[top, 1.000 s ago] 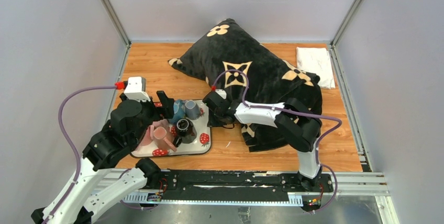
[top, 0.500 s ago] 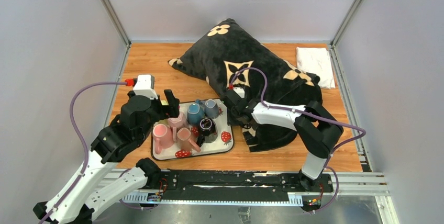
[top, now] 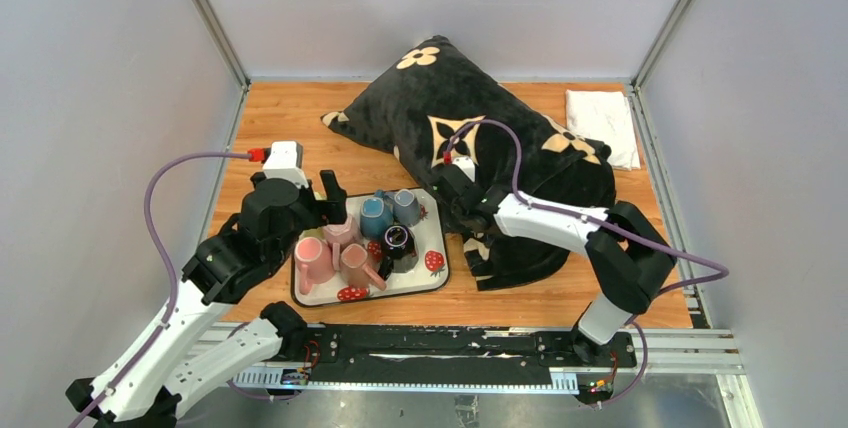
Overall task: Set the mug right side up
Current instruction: Move the tray to the corner of the board, then turn over the cup on the tray.
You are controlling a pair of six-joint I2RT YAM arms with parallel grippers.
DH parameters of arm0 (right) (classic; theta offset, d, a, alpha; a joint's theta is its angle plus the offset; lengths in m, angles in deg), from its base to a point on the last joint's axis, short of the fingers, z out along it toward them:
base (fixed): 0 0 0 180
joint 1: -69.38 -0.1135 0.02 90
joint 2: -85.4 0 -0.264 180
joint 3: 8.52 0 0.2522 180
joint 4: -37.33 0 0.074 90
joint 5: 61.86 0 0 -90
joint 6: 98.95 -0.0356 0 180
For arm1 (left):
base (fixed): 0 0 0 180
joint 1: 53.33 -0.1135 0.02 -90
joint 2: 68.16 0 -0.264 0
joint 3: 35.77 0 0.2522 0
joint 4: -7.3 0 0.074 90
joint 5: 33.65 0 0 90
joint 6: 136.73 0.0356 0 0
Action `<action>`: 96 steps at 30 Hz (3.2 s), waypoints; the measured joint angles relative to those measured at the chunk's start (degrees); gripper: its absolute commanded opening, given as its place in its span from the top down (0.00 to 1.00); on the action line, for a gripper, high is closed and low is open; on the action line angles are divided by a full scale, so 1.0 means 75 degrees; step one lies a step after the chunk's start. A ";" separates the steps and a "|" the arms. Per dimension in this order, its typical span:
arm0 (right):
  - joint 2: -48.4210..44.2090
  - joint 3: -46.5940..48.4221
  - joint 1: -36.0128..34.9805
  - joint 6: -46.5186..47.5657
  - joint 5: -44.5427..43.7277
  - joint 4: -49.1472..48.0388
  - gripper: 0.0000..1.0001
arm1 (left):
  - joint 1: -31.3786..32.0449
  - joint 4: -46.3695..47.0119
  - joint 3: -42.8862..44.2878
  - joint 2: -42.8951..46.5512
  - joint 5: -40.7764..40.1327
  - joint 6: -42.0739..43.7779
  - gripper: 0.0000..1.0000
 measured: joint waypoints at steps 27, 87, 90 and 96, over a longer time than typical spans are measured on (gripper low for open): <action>-0.1492 -0.0306 -0.0393 0.1574 0.0705 -0.0289 0.64 | 0.0000 -0.1754 -0.0020 -0.0504 -0.0254 -0.1064 0.01; 0.1128 0.1920 -0.2935 0.2725 0.1754 -0.0746 0.62 | 0.0000 -0.1862 0.0699 0.0699 -0.1314 -0.1527 0.02; 0.1154 0.1973 -0.2946 0.2699 0.1722 -0.0694 0.63 | 0.0000 -0.1859 0.0699 0.0699 -0.1314 -0.1524 0.01; 0.1244 0.2046 -0.2946 0.2626 0.1655 -0.0621 0.63 | 0.0000 -0.1862 0.0699 0.0699 -0.1314 -0.1521 0.01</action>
